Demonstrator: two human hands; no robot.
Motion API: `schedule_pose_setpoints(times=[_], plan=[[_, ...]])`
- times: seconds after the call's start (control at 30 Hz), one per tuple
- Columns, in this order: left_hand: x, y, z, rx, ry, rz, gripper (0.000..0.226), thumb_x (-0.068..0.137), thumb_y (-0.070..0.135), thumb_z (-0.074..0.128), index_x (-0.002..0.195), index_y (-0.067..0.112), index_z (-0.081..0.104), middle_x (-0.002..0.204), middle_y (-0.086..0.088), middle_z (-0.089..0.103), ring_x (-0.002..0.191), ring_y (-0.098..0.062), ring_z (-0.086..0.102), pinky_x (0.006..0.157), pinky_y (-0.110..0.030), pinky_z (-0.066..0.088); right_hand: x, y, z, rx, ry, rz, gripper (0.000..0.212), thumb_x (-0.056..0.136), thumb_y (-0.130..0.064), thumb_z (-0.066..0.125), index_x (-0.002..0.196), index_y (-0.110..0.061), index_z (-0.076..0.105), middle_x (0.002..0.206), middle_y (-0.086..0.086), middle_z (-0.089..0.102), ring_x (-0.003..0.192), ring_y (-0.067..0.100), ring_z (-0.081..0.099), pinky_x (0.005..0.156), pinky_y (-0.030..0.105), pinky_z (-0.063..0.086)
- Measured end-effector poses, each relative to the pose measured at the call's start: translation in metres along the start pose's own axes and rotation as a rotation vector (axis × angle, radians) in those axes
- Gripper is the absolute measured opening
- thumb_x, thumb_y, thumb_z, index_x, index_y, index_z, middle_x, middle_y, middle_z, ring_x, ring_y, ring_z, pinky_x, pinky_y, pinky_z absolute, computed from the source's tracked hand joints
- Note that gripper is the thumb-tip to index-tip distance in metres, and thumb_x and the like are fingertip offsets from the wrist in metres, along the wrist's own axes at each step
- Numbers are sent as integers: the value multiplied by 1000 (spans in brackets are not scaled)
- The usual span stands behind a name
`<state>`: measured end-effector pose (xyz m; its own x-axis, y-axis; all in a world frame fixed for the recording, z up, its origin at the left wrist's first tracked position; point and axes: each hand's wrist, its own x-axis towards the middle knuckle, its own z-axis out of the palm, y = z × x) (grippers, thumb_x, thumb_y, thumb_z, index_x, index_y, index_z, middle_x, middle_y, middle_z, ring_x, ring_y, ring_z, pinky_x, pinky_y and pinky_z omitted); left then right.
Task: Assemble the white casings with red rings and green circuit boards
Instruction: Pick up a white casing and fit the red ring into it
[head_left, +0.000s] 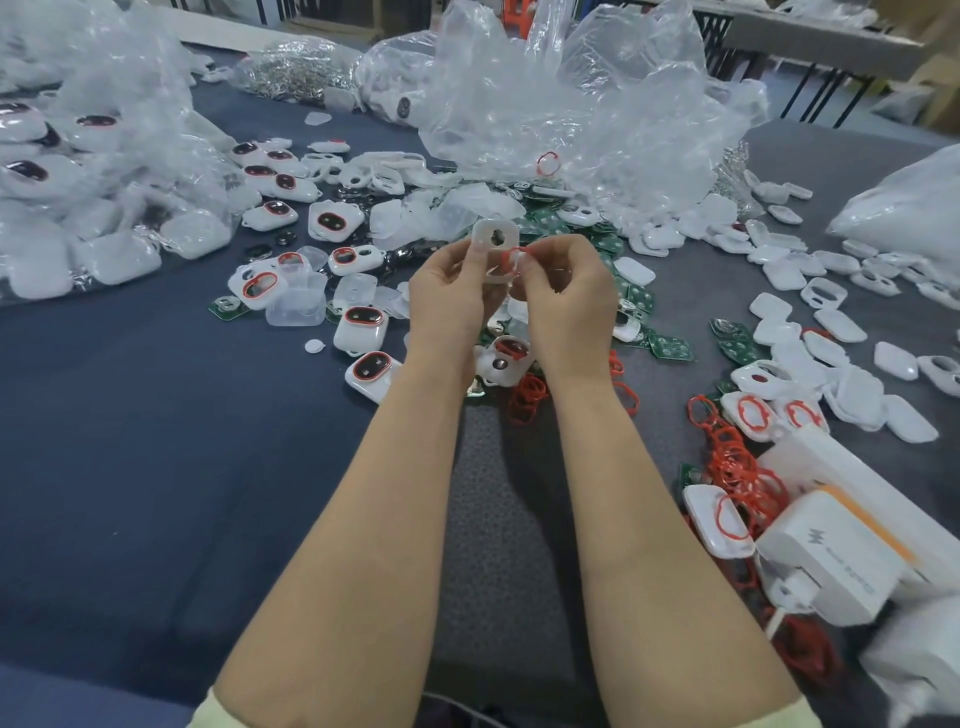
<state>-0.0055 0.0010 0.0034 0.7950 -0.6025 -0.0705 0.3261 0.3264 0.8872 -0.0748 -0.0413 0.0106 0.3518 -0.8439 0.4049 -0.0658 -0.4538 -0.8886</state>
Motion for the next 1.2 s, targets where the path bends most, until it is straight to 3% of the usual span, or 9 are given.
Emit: schedule_pose_setpoints(times=[0.13,0.47,0.63,0.8,1.07,1.2], plan=[[-1,-2,2,54,2,9,20,101,7,44,112,2,59,93,-10,65,91,-22,61,93,-39,53,1,2,0,-51,-8,-2,10,89,-10,64,95,-11,72,100,9,66,84,22,67,82,40,55],[-4,-4,6,114,-37,89,15,99,4,46,108,2,58,84,-7,66,80,-17,64,86,-35,55,1,4,2,-100,87,-20,3,87,-6,61,87,-5,64,87,10,67,82,27,64,79,44,52],[-8,-5,6,218,-89,153,9,97,8,52,96,14,58,85,-4,69,82,-16,66,85,-34,56,2,5,1,-153,127,-13,5,87,-7,61,88,-5,66,87,8,67,83,23,62,78,30,48],[-9,-8,5,337,-123,201,11,95,8,55,106,10,57,105,-17,69,102,-29,67,97,-49,50,5,6,-2,-159,134,57,7,88,-8,61,90,-5,67,91,9,68,88,22,62,84,32,49],[-10,-8,7,496,-174,245,27,95,6,56,121,5,54,110,-11,68,104,-18,65,97,-37,50,7,5,-4,-156,150,123,9,89,-10,60,92,-5,67,94,8,68,92,21,62,87,30,46],[-9,-8,6,469,-134,241,26,95,4,54,120,4,55,111,-12,68,107,-22,65,99,-41,49,6,5,-2,-139,119,100,6,89,-9,60,90,-6,64,91,5,65,91,21,59,86,30,46]])
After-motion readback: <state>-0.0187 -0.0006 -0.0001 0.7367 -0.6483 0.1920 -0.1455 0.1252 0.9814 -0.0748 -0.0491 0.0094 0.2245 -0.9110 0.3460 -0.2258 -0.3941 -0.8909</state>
